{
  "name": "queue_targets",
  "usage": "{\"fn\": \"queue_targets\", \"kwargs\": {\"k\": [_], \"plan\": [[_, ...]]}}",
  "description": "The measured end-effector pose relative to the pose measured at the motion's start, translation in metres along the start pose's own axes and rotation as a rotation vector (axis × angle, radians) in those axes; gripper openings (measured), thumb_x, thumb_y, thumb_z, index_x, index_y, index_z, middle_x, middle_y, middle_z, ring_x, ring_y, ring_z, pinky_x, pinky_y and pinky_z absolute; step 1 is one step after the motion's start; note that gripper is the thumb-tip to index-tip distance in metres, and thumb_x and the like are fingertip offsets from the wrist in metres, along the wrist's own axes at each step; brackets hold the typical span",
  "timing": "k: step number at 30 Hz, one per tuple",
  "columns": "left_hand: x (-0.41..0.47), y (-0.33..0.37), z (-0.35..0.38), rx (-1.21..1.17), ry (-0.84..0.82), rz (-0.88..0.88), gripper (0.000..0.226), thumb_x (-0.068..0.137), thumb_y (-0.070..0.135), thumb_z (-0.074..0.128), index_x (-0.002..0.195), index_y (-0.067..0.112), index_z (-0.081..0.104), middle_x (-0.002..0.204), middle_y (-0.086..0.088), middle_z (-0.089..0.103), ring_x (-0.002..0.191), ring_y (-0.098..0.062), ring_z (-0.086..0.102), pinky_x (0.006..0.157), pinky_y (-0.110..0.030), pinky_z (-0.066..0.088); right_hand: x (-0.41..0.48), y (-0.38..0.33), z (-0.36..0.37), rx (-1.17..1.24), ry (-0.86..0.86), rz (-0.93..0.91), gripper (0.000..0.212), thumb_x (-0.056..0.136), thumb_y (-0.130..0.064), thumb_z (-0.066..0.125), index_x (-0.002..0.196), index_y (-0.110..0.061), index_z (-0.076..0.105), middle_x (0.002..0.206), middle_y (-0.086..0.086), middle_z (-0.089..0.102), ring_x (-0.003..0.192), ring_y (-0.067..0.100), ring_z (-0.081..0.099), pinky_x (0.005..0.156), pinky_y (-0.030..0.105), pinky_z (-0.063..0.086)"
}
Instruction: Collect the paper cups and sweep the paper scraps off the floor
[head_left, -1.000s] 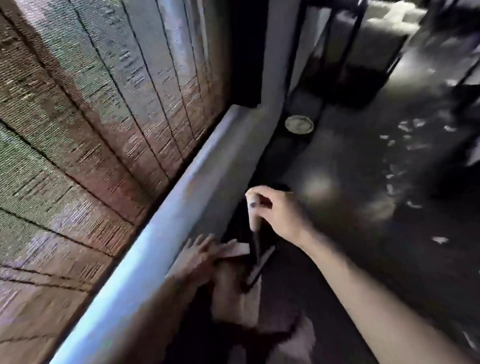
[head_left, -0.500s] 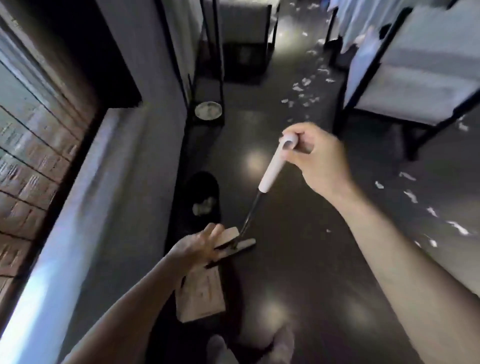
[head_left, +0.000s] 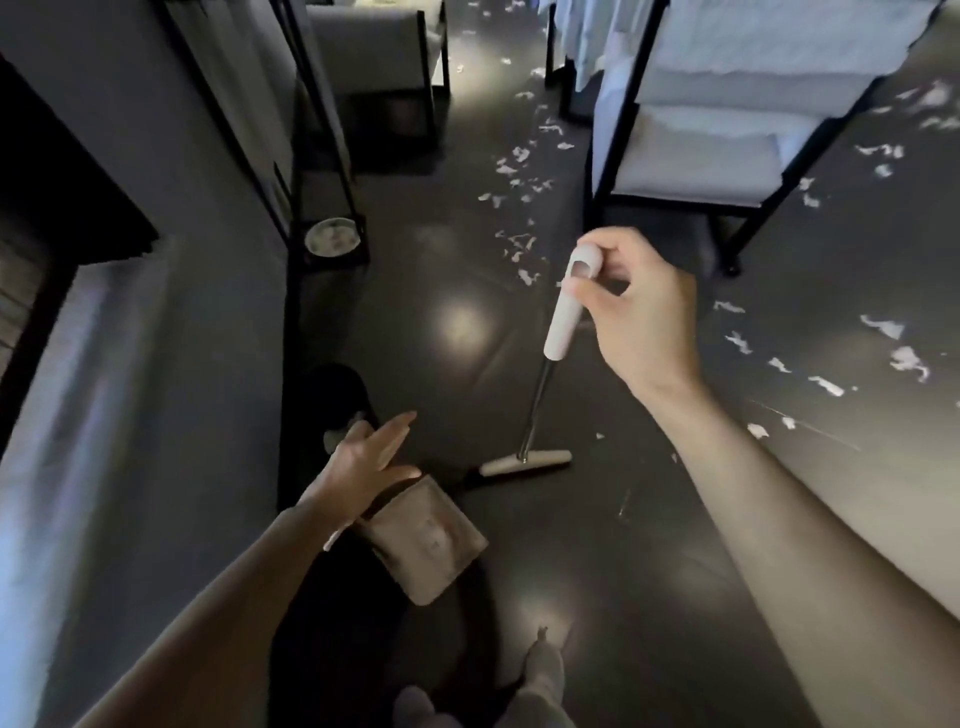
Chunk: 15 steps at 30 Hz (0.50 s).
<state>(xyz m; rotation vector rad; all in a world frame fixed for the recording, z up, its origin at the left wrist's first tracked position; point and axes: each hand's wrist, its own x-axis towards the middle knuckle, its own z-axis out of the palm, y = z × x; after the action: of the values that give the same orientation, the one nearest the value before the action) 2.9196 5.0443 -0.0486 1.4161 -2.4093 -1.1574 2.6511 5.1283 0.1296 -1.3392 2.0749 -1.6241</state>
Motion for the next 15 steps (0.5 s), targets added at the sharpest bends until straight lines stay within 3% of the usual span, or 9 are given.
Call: {"fn": "queue_targets", "kwargs": {"k": [3,7,9,11,15], "plan": [[0.005,0.013,0.016,-0.03,0.045,-0.038,0.08,0.081,0.035,0.073,0.143,0.051,0.026,0.144,-0.014,0.04,0.126,-0.034,0.043,0.09,-0.013,0.032,-0.007,0.011,-0.014,-0.031,0.098,-0.034,0.015,0.081,-0.011,0.063,0.091,-0.022,0.061,0.08,-0.016,0.062,0.079,-0.004,0.058,0.069,0.002,0.038],[0.009,0.035,0.054,-0.061,-0.038,-0.001,0.095,0.081,0.027,0.076,0.146,0.045,0.01,0.132,-0.021,0.044,0.121,-0.031,0.048,0.104,-0.033,0.038,-0.047,0.052,-0.023,-0.074,0.126,0.03,0.013,0.085,-0.001,0.059,0.093,-0.011,0.054,0.077,-0.026,0.061,0.074,-0.012,0.055,0.066,0.0,0.035],[0.009,0.043,0.073,-0.172,-0.048,0.007,0.105,0.077,0.017,0.079,0.142,0.047,0.002,0.112,-0.013,0.046,0.116,-0.018,0.051,0.108,-0.033,0.037,-0.075,0.08,-0.024,-0.108,0.117,0.118,0.017,0.084,0.008,0.06,0.09,-0.005,0.052,0.08,-0.038,0.059,0.075,-0.017,0.054,0.065,-0.001,0.035],[0.009,0.045,0.087,-0.187,-0.06,-0.006,0.105,0.077,0.016,0.078,0.136,0.056,0.002,0.105,-0.002,0.044,0.111,-0.008,0.047,0.106,-0.025,0.034,-0.096,0.102,-0.023,-0.157,0.125,0.207,0.019,0.082,0.008,0.063,0.092,-0.007,0.054,0.081,-0.041,0.059,0.076,-0.016,0.053,0.066,-0.001,0.036],[0.009,0.047,0.095,-0.132,-0.096,0.025,0.095,0.081,0.028,0.075,0.132,0.067,0.005,0.103,0.011,0.043,0.098,0.001,0.045,0.09,-0.017,0.035,-0.11,0.121,-0.02,-0.247,0.125,0.299,0.026,0.08,0.009,0.065,0.102,-0.004,0.068,0.081,-0.02,0.052,0.078,-0.009,0.053,0.07,-0.003,0.034]]}}
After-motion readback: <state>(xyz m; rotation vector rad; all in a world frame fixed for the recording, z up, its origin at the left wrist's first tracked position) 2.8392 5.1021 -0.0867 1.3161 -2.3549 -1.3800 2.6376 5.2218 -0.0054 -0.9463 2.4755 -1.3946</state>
